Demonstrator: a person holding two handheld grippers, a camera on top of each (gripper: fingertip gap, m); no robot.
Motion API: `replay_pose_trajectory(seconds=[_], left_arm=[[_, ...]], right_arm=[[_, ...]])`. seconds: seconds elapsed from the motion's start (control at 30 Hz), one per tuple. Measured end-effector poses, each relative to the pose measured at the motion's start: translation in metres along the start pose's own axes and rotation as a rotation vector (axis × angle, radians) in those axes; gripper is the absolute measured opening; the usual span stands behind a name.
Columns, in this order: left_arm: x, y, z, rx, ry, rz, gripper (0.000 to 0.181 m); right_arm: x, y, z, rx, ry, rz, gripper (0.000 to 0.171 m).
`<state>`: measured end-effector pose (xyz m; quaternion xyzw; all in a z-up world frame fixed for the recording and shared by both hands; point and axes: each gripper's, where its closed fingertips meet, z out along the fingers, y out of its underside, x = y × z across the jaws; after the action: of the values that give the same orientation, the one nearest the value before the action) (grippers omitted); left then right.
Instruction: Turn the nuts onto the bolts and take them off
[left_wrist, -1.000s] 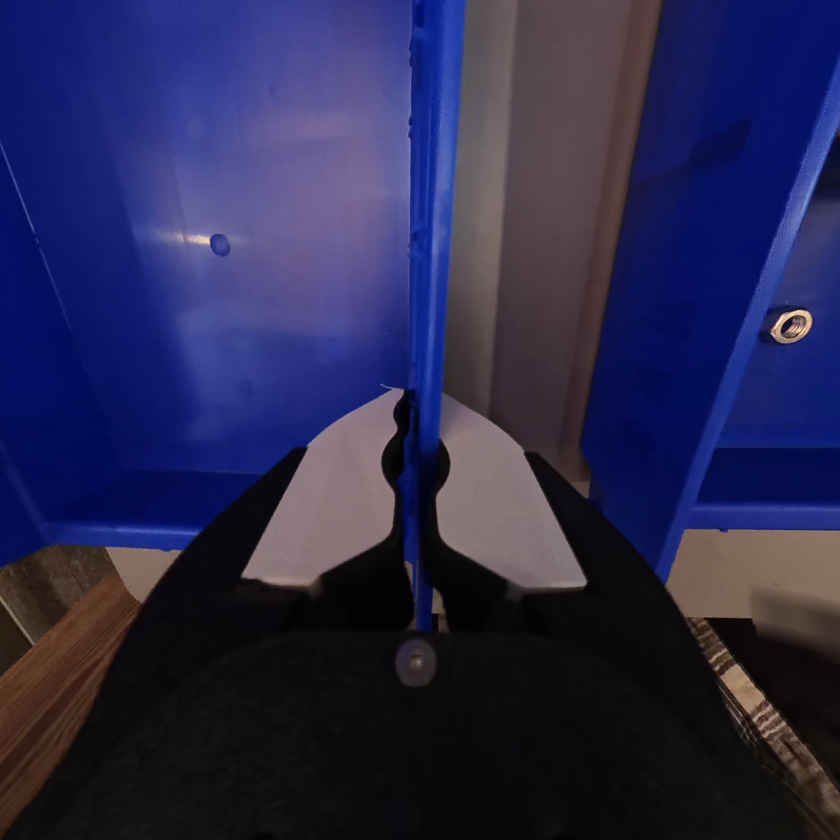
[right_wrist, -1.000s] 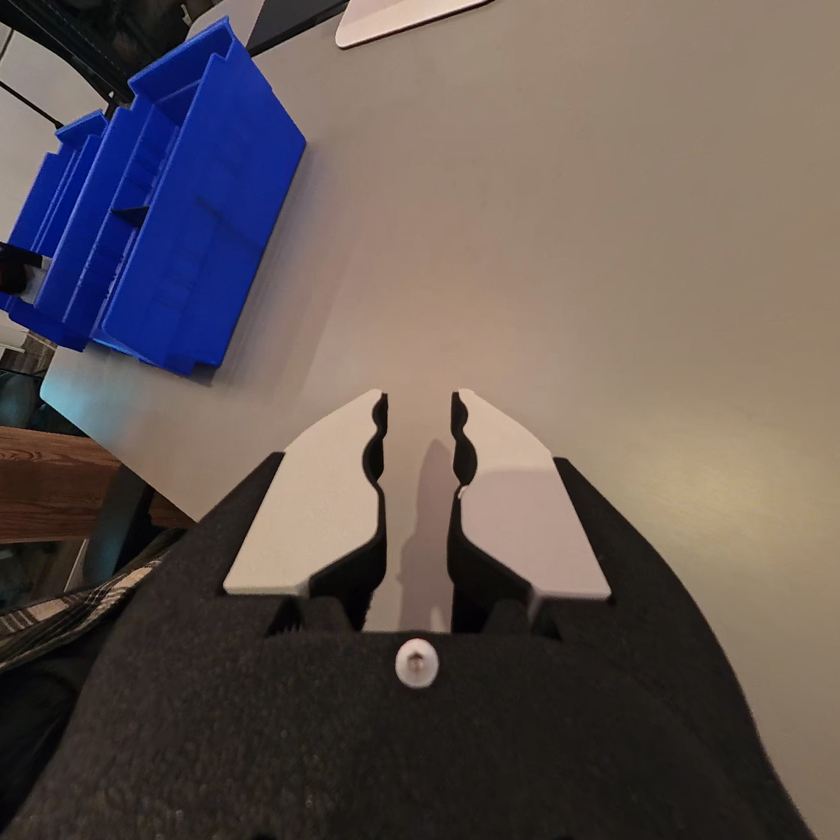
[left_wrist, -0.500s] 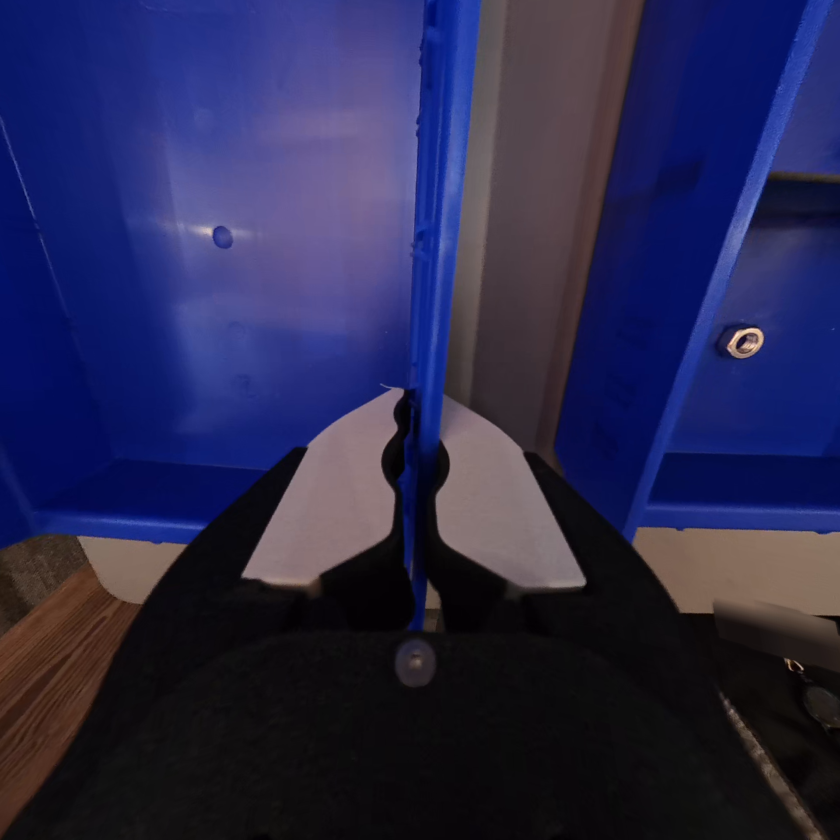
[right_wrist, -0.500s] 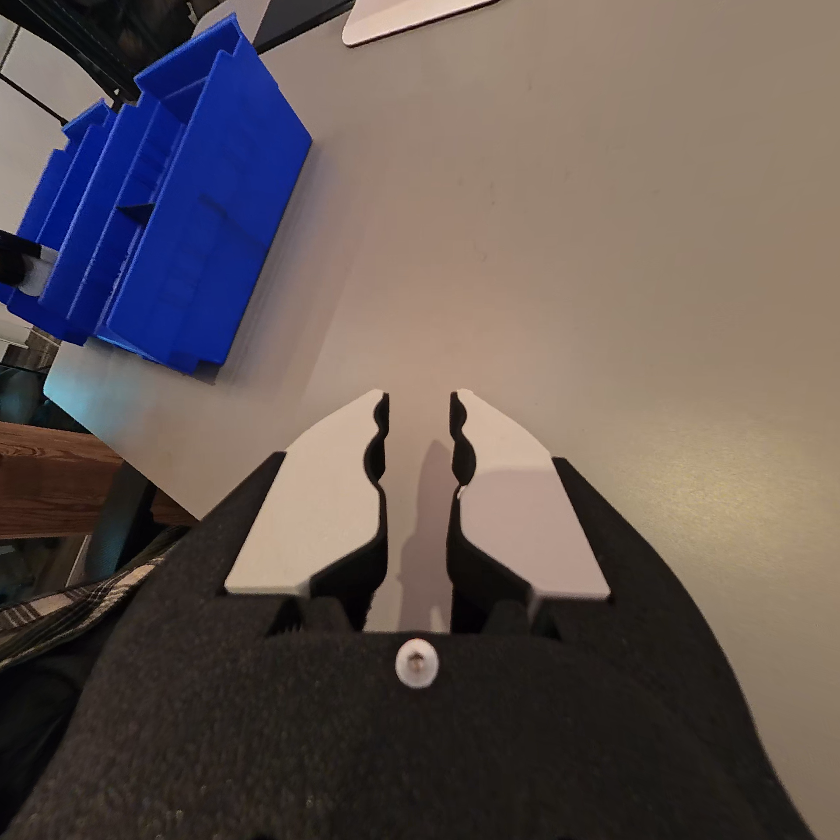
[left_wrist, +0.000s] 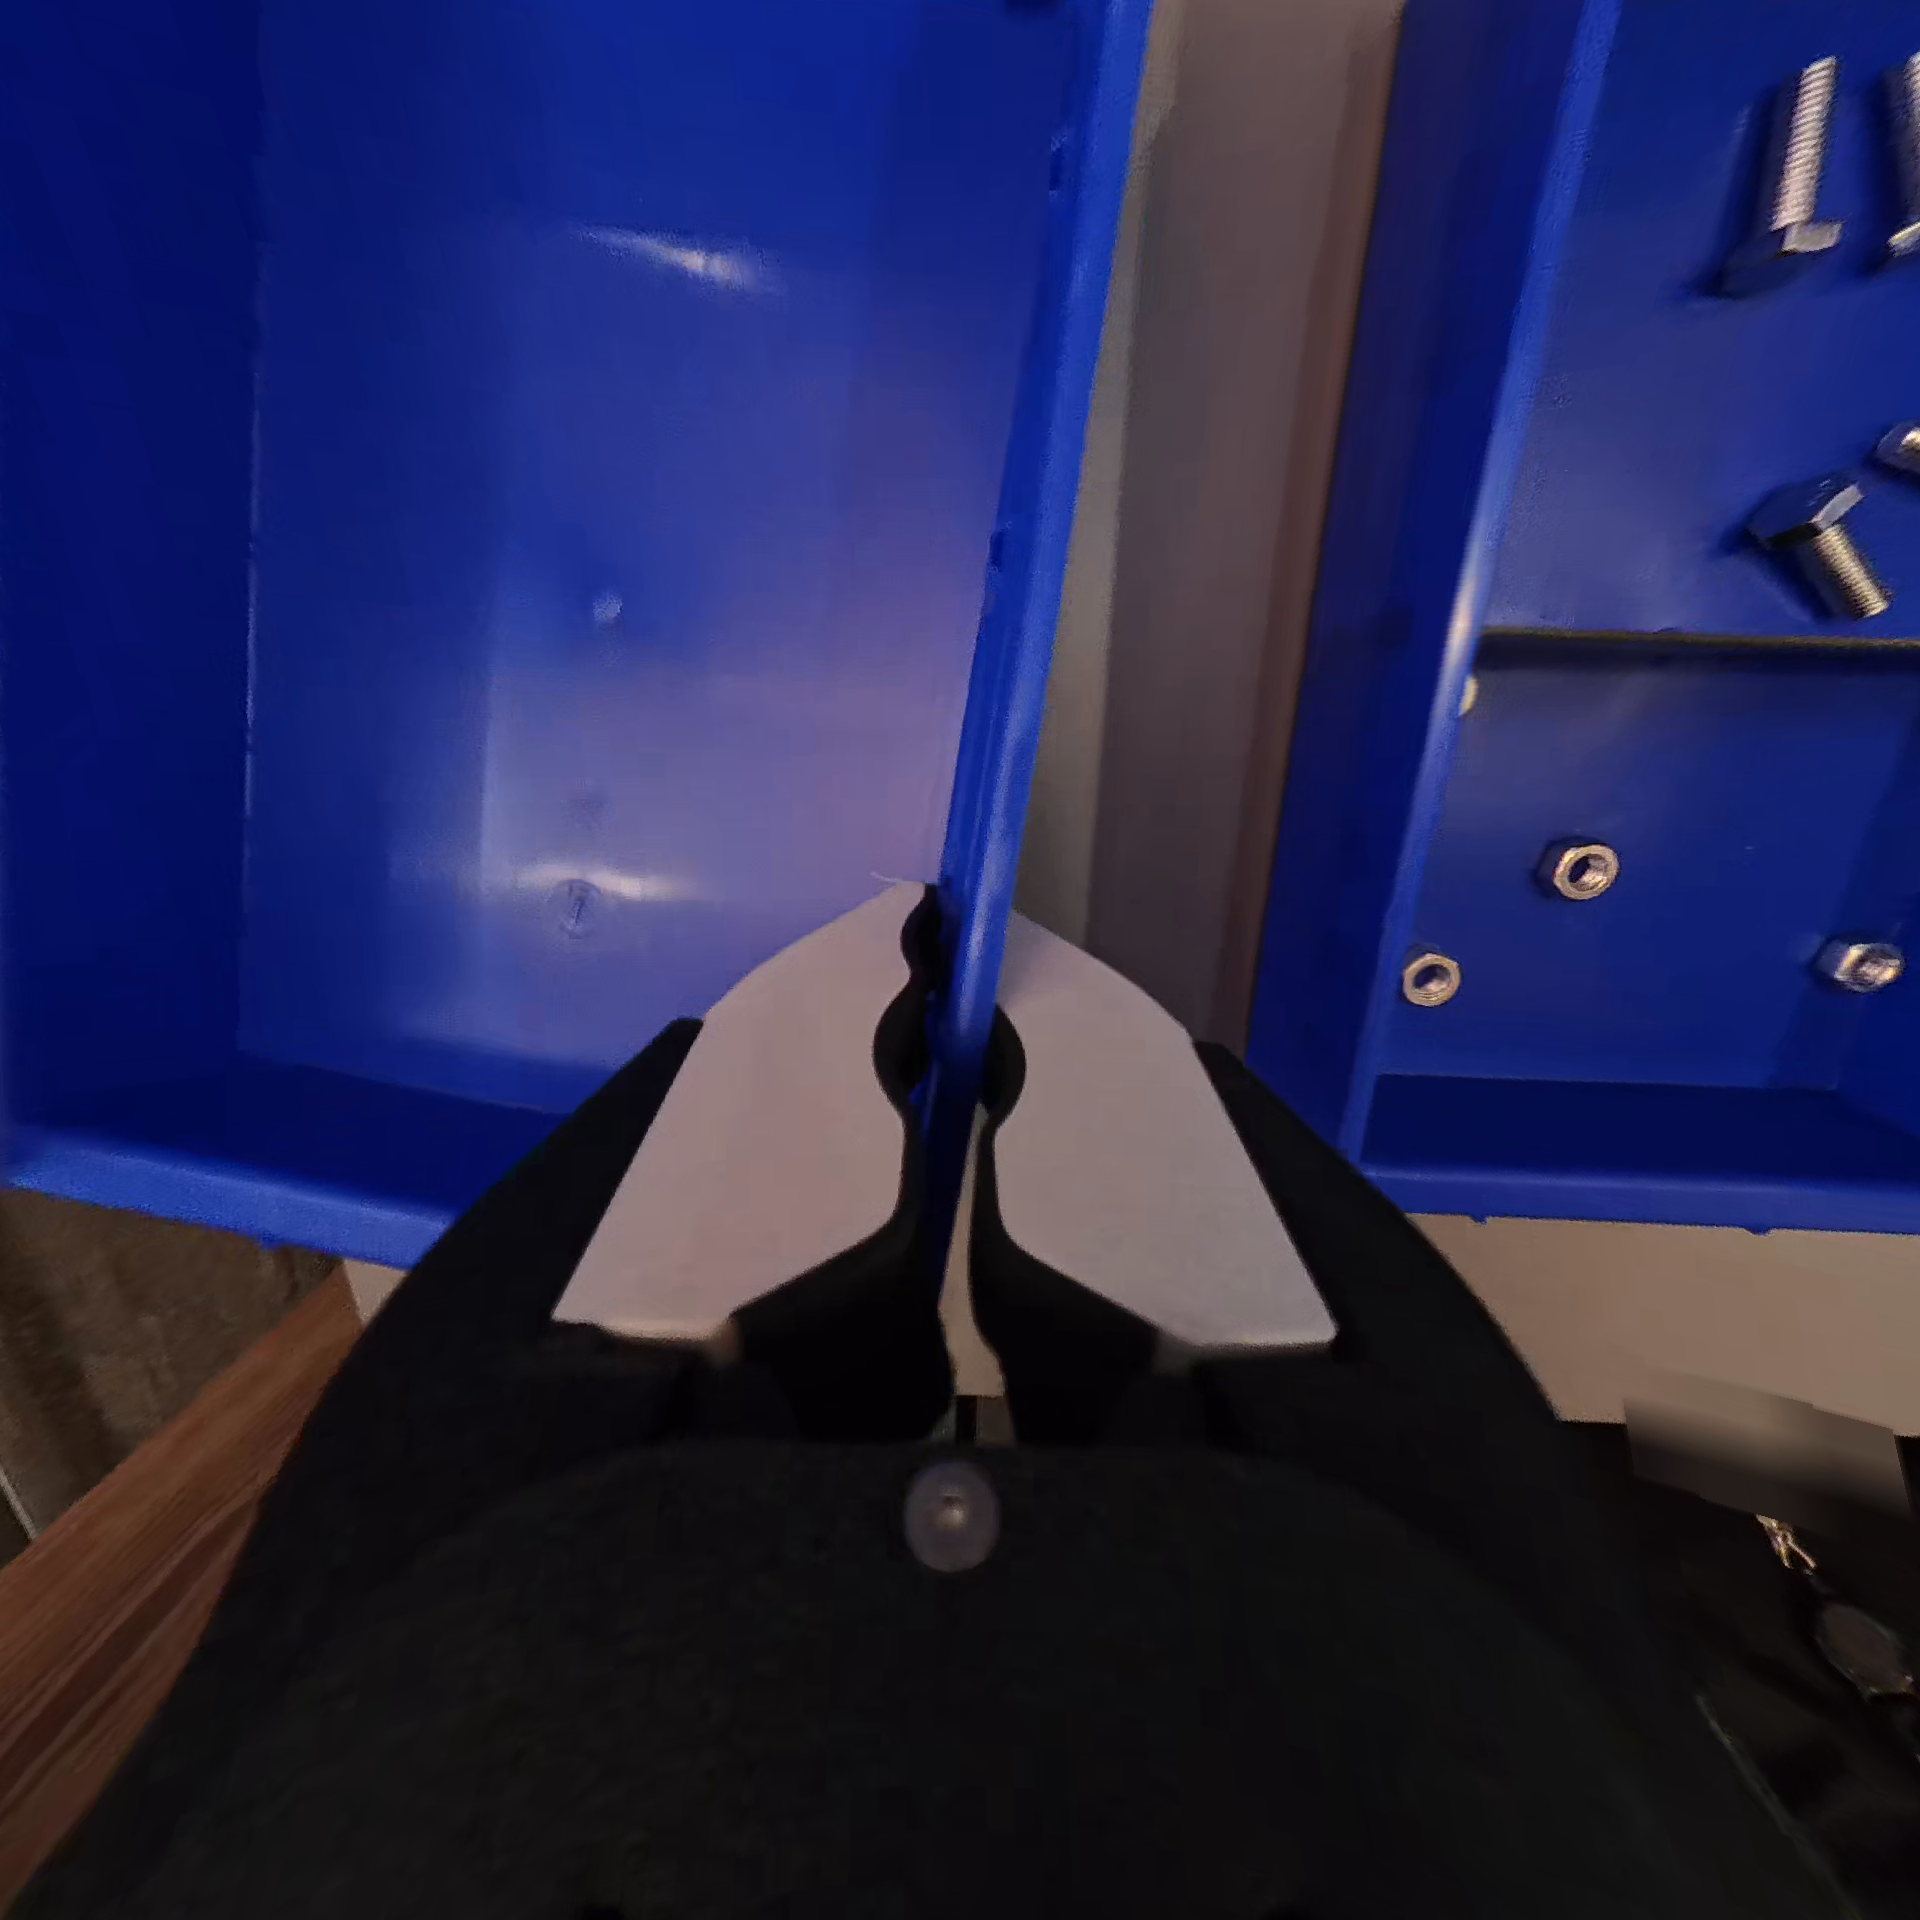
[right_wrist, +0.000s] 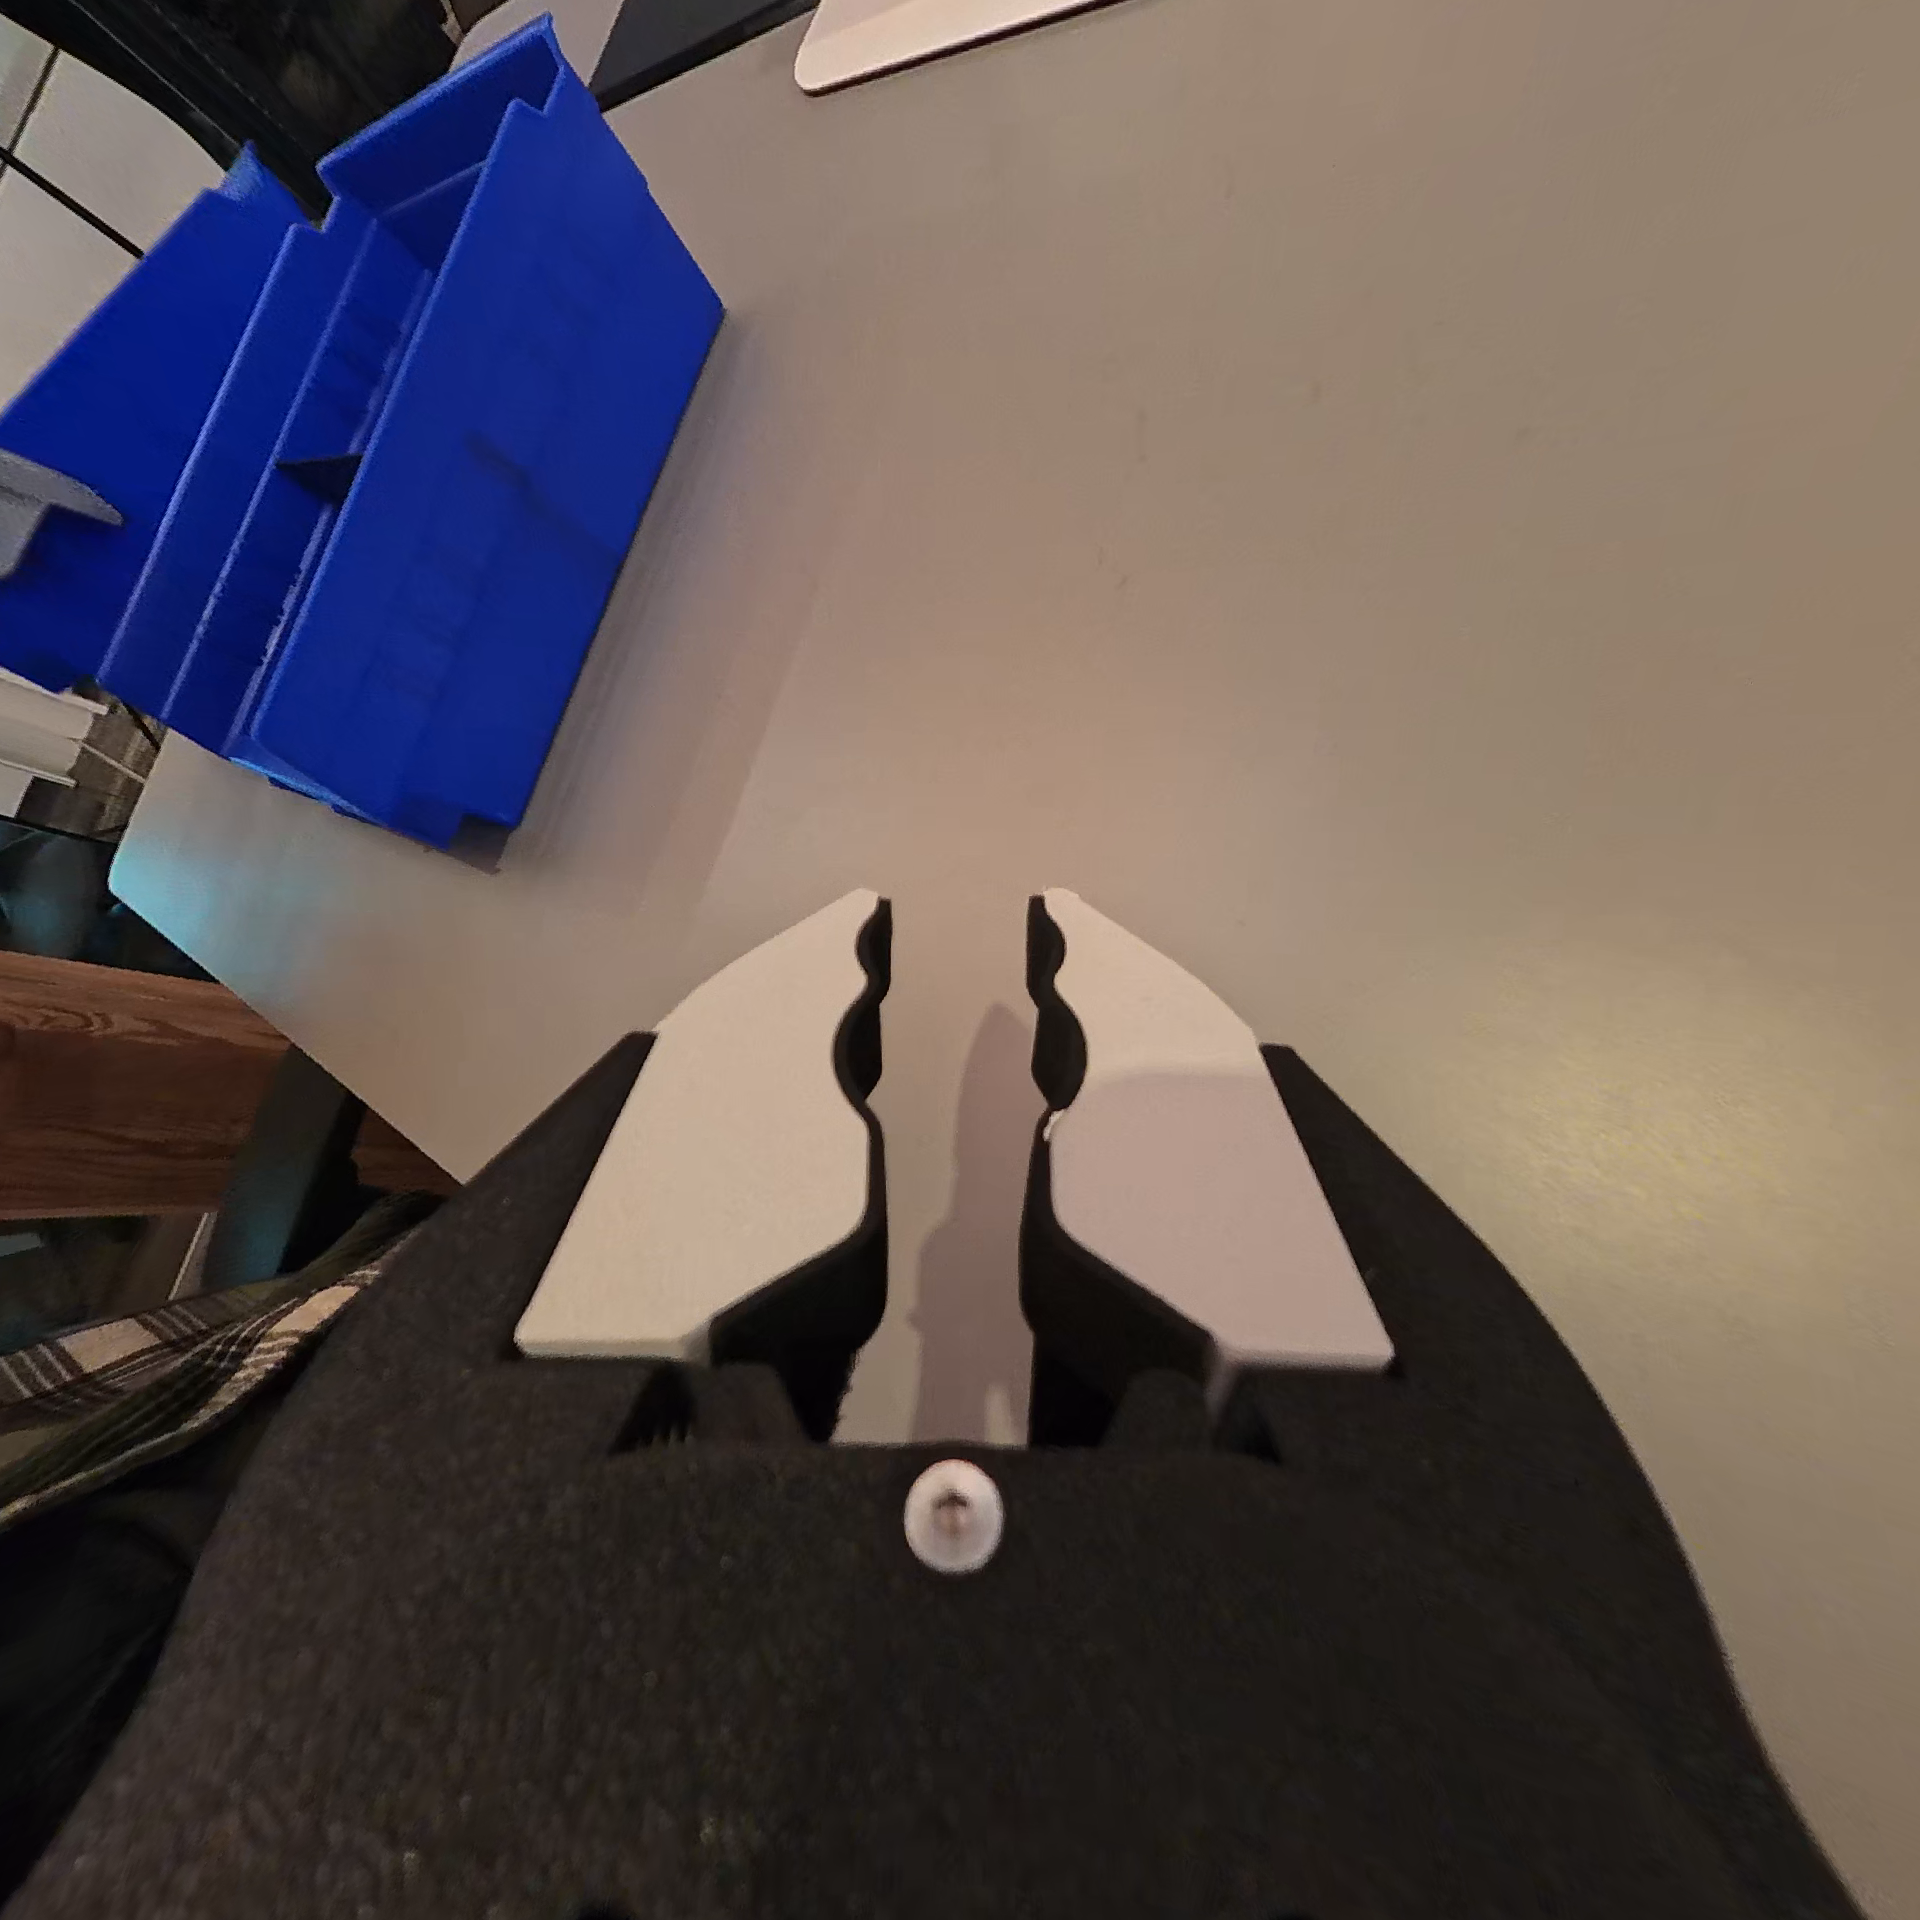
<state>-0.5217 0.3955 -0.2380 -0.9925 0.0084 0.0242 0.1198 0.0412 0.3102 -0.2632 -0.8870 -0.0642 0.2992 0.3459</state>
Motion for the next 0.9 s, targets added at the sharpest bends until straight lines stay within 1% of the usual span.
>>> replay_pose_trajectory(seconds=[0.33, 0.47, 0.6, 0.73, 0.9], left_arm=[[0.009, -0.019, -0.024, 0.100, -0.028, 0.065, 0.004], [0.010, -0.028, -0.043, 0.150, -0.054, 0.097, 0.003], [0.017, -0.040, -0.073, 0.235, -0.078, 0.145, 0.003], [0.045, -0.049, -0.101, 0.323, -0.086, 0.265, 0.003], [0.114, -0.061, -0.123, 0.440, -0.048, 0.459, 0.003]], right_arm=[[0.002, 0.000, -0.001, 0.005, -0.002, 0.007, 0.024], [0.001, -0.001, -0.001, 0.007, -0.002, 0.005, 0.024], [0.001, -0.001, -0.001, 0.008, 0.001, 0.003, 0.024], [0.000, -0.001, -0.001, 0.011, 0.006, 0.003, 0.024], [-0.001, 0.000, -0.005, 0.022, 0.015, 0.009, 0.024]])
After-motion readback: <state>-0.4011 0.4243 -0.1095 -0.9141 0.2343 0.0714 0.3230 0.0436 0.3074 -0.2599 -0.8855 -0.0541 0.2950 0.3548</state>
